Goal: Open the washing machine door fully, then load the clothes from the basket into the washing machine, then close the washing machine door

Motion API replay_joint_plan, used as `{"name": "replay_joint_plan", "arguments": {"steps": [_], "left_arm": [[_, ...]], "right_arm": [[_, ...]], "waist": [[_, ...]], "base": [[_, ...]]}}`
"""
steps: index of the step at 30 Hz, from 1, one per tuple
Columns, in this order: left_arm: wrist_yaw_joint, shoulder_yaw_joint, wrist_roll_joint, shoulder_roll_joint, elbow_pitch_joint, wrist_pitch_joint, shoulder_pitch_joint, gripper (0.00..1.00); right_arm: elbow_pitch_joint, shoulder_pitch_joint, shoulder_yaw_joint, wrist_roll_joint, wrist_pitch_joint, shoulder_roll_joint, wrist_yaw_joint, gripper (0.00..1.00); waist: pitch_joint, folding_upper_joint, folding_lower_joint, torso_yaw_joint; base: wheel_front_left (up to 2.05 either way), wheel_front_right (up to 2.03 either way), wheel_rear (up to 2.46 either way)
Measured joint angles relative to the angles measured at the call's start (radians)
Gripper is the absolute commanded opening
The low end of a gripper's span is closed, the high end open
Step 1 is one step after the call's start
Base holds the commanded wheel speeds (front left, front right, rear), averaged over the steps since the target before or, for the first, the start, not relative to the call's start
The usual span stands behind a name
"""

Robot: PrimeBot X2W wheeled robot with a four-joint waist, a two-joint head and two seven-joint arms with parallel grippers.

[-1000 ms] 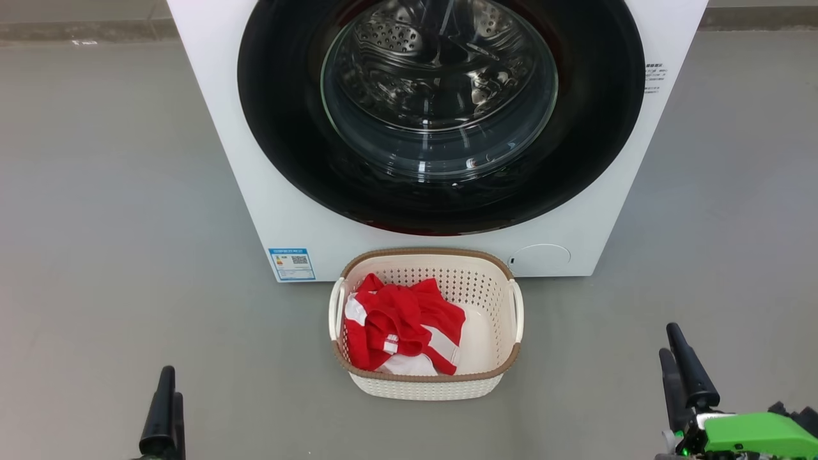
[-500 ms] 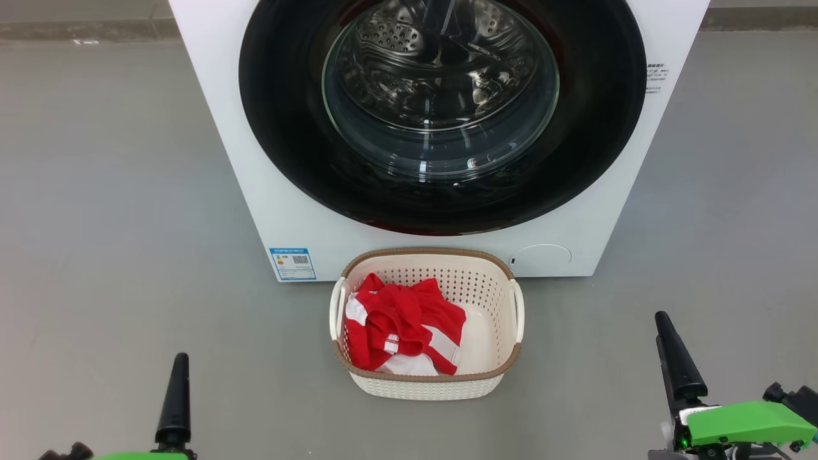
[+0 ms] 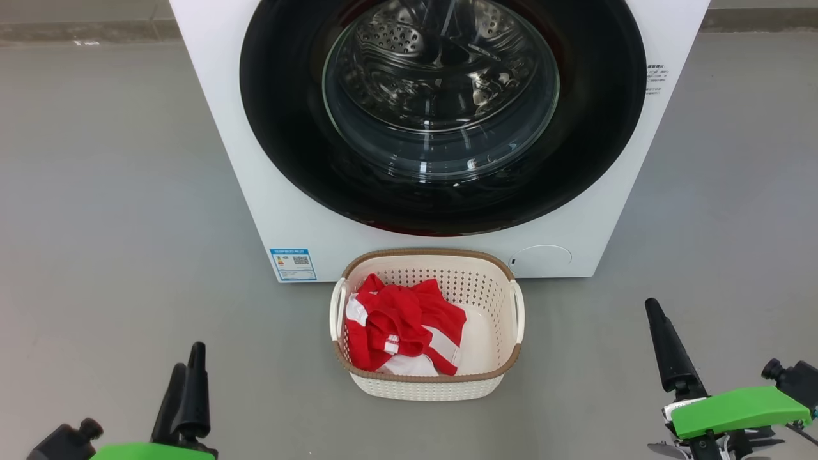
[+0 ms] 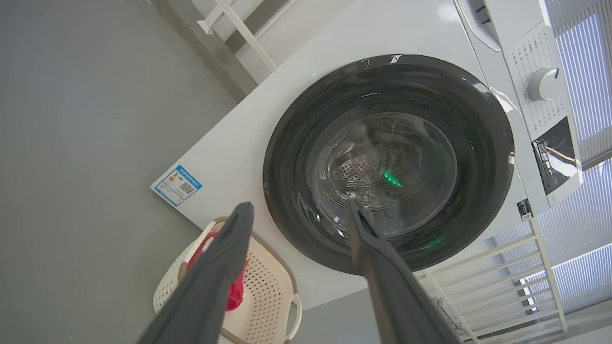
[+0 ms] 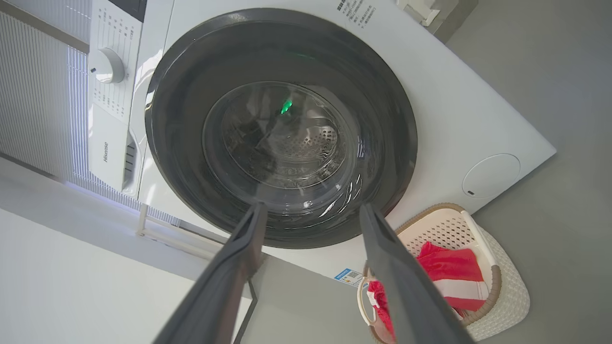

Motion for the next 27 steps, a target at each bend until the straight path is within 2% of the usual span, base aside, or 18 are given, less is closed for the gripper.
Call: {"name": "replay_joint_plan", "arguments": {"steps": [14,27], "left_arm": [[0.000,-0.002,0.348,0.002,0.011,-0.041,-0.001,1.00],[0.001,-0.001,0.528,-0.007,0.015,-0.079,-0.001,1.00]], "right_arm": [[0.010,-0.019,0.006,-0.291,-0.040,-0.012,0.000,1.00],[0.038,-0.023,-0.007,-0.531,-0.074,-0.005,0.000,1.00]], "waist": [[0.000,0.0000,0.0000,-0.001],[0.000,0.0000,0.0000,0.001]], "base": [[0.00,0.00,0.00],[0.00,0.00,0.00]]}}
